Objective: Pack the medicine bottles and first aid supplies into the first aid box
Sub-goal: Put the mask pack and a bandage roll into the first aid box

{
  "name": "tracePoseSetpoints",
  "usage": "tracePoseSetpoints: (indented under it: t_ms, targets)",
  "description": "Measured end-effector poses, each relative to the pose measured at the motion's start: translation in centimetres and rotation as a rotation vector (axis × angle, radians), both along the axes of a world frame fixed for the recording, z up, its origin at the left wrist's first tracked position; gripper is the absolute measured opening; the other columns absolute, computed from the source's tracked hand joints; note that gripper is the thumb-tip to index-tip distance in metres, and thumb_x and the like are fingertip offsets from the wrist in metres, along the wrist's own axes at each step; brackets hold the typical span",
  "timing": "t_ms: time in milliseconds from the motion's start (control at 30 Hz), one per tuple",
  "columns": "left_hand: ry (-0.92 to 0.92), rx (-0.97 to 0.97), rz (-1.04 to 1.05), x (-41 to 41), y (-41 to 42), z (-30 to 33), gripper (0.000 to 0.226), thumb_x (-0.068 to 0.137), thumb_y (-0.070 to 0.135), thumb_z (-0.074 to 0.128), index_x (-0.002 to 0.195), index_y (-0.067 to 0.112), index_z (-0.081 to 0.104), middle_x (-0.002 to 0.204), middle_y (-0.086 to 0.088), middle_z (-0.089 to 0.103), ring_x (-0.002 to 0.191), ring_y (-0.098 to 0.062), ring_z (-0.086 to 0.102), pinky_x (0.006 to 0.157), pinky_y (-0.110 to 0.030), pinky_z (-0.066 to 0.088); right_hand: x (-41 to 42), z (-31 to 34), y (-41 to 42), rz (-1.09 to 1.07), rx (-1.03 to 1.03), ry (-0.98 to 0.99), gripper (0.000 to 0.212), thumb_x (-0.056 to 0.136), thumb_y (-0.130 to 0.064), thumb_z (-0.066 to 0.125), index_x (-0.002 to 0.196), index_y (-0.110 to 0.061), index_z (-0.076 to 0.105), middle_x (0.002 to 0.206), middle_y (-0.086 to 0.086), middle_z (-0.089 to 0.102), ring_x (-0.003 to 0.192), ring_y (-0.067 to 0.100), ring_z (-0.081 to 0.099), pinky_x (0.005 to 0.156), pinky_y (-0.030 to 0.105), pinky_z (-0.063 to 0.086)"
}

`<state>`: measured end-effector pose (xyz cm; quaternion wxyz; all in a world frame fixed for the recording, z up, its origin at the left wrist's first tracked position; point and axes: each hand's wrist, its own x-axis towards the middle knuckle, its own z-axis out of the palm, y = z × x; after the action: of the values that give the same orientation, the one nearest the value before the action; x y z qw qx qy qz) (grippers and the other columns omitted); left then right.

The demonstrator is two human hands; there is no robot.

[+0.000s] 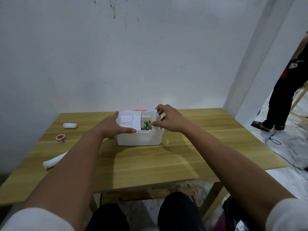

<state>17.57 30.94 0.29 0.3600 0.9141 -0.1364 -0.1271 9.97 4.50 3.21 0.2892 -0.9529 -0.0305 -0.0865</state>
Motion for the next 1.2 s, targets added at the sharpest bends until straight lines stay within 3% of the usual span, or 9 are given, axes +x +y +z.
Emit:
tracePoseSetpoints:
  t_ms: [300, 467, 567, 700, 800, 933, 1033, 1100, 1200]
  targets:
    - [0.007, 0.016, -0.011, 0.1, 0.1, 0.1, 0.136, 0.041, 0.078, 0.086, 0.156, 0.034, 0.027, 0.129, 0.006, 0.044, 0.114, -0.026, 0.048, 0.070, -0.038, 0.061, 0.1, 0.5, -0.1, -0.017, -0.044, 0.021, 0.032, 0.078, -0.039, 0.080, 0.106, -0.030, 0.068, 0.112, -0.007, 0.058, 0.094, 0.018, 0.067, 0.093, 0.051, 0.055]
    - [0.006, 0.013, 0.004, 0.0, -0.1, 0.1, 0.125, 0.053, 0.070, 0.088, 0.156, 0.035, 0.027, 0.133, 0.004, 0.046, 0.114, -0.026, 0.049, 0.069, -0.037, 0.060, 0.3, 0.9, -0.3, -0.063, -0.180, 0.125, 0.033, 0.075, -0.034, 0.086, 0.105, -0.024, 0.074, 0.099, -0.009, 0.065, 0.098, 0.019, 0.063, 0.094, 0.050, 0.051]
    - [0.008, 0.005, 0.007, -0.2, -0.1, 0.2, 0.128, 0.049, 0.071, 0.086, 0.156, 0.034, 0.027, 0.128, 0.006, 0.044, 0.112, -0.025, 0.047, 0.066, -0.035, 0.058, 0.8, 0.9, -0.8, -0.034, -0.133, 0.168, 0.023, 0.073, -0.032, 0.088, 0.084, -0.032, 0.068, 0.083, -0.012, 0.064, 0.083, 0.015, 0.061, 0.083, 0.042, 0.053]
    - [0.007, -0.007, -0.004, -0.1, -0.1, 0.1, 0.118, 0.061, 0.063, 0.089, 0.157, 0.034, 0.027, 0.132, 0.005, 0.045, 0.114, -0.025, 0.047, 0.068, -0.036, 0.058, 0.8, 1.3, -1.1, 0.028, 0.003, 0.220, 0.025, 0.077, -0.031, 0.088, 0.093, -0.018, 0.074, 0.085, -0.006, 0.073, 0.079, 0.012, 0.066, 0.072, 0.028, 0.052]
    - [0.008, -0.022, -0.003, -0.1, -0.1, 0.1, 0.114, 0.063, 0.060, 0.090, 0.156, 0.034, 0.029, 0.130, 0.006, 0.046, 0.114, -0.025, 0.048, 0.071, -0.038, 0.060, 0.4, 1.5, -1.2, 0.027, 0.069, 0.206, 0.029, 0.081, -0.039, 0.085, 0.093, -0.016, 0.074, 0.083, -0.006, 0.074, 0.073, 0.007, 0.063, 0.066, 0.025, 0.045]
    - [0.004, -0.018, 0.001, -0.1, -0.1, 0.1, 0.114, 0.062, 0.060, 0.090, 0.156, 0.034, 0.029, 0.127, 0.007, 0.045, 0.113, -0.024, 0.048, 0.071, -0.039, 0.060, 0.7, 1.1, -1.6, 0.009, 0.057, 0.188, 0.020, 0.080, -0.037, 0.087, 0.078, -0.021, 0.074, 0.068, -0.010, 0.064, 0.064, 0.007, 0.054, 0.061, 0.024, 0.039]
    - [0.005, -0.015, 0.002, -0.1, -0.1, 0.2, 0.112, 0.061, 0.061, 0.090, 0.154, 0.036, 0.032, 0.127, 0.007, 0.047, 0.114, -0.026, 0.049, 0.073, -0.042, 0.061, 1.1, 0.3, -1.1, -0.043, -0.004, 0.221, 0.025, 0.064, -0.049, 0.086, 0.065, -0.026, 0.075, 0.060, -0.012, 0.060, 0.066, 0.012, 0.055, 0.067, 0.032, 0.043]
    - [0.008, -0.017, 0.004, -0.1, 0.0, 0.1, 0.111, 0.061, 0.062, 0.090, 0.152, 0.037, 0.033, 0.128, 0.006, 0.048, 0.115, -0.026, 0.050, 0.074, -0.043, 0.062, 1.2, 0.2, -0.6, -0.051, -0.016, 0.241, 0.037, 0.050, -0.060, 0.077, 0.073, -0.031, 0.080, 0.070, -0.010, 0.070, 0.079, 0.018, 0.065, 0.080, 0.042, 0.052]
    - [0.011, -0.023, 0.003, -0.1, 0.0, 0.0, 0.111, 0.062, 0.061, 0.090, 0.153, 0.037, 0.032, 0.130, 0.005, 0.047, 0.116, -0.026, 0.049, 0.074, -0.043, 0.061, 1.2, 0.6, -0.4, -0.028, -0.030, 0.270, 0.029, 0.065, -0.048, 0.085, 0.084, -0.026, 0.085, 0.083, -0.008, 0.076, 0.088, 0.019, 0.067, 0.081, 0.040, 0.056]
